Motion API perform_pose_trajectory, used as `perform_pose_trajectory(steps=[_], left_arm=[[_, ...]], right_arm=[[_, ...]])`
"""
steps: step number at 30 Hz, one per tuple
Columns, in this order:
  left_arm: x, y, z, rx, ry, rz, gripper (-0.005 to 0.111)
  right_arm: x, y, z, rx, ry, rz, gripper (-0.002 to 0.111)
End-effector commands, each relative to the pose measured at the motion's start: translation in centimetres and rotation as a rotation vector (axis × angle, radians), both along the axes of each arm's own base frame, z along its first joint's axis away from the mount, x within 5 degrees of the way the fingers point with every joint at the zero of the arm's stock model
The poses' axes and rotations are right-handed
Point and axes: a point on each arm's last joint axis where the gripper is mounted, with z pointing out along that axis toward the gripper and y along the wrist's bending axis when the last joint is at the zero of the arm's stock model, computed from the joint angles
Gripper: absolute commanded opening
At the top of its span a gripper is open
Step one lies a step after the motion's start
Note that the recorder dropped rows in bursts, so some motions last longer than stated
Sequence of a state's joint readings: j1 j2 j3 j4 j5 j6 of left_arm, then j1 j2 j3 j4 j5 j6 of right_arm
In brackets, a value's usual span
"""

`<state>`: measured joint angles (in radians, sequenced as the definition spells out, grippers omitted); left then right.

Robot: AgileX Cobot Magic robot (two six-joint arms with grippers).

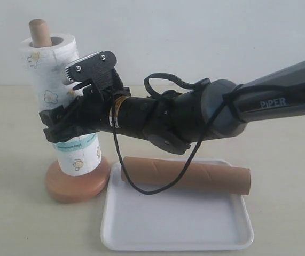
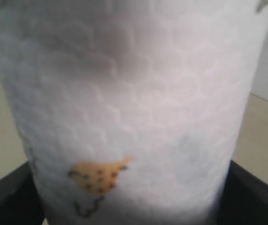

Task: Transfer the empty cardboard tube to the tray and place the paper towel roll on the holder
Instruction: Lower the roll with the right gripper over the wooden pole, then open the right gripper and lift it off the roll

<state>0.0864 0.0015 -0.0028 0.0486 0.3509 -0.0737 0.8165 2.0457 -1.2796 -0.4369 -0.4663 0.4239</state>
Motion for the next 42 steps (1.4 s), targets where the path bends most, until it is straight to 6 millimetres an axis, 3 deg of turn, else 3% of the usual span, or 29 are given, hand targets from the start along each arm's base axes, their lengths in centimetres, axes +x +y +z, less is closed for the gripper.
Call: perform_pose_trajectory(steps=[1, 3, 5, 7, 13, 18, 25, 35, 42], left_arm=[[0.0, 0.0, 0.0, 0.006, -0.005, 0.001, 0.004], [0.0, 0.0, 0.0, 0.006, -0.005, 0.001, 0.004], [0.0, 0.0, 0.0, 0.006, -0.005, 0.001, 0.004], [0.0, 0.0, 0.0, 0.006, -0.005, 0.001, 0.004], [0.0, 0.0, 0.0, 0.006, -0.005, 0.001, 0.004], [0.0, 0.0, 0.0, 0.006, -0.007, 0.001, 0.004], [0.0, 0.0, 0.0, 0.006, -0.007, 0.001, 0.004], [0.0, 0.0, 0.0, 0.006, -0.007, 0.001, 0.004], [0.0, 0.0, 0.0, 0.006, -0.007, 0.001, 0.004]], right_arm=[[0.2, -0.2, 0.5, 0.014, -0.015, -0.014, 0.046], [0.2, -0.3, 0.3, 0.006, 0.003, -0.022, 0.076], [0.2, -0.4, 0.1, -0.015, 0.014, -0.03, 0.096], [0.3, -0.5, -0.1, -0.043, 0.028, -0.04, 0.105], [0.3, -0.6, -0.4, -0.075, 0.044, -0.051, 0.105], [0.2, -0.6, 0.7, -0.038, 0.018, -0.043, 0.105], [-0.4, -1.3, 4.8, 0.026, -0.038, -0.047, 0.105], [-2.5, -3.5, 12.8, 0.168, -0.137, -0.053, 0.105], [-3.9, -5.5, 16.4, 0.158, -0.16, -0.094, 0.105]])
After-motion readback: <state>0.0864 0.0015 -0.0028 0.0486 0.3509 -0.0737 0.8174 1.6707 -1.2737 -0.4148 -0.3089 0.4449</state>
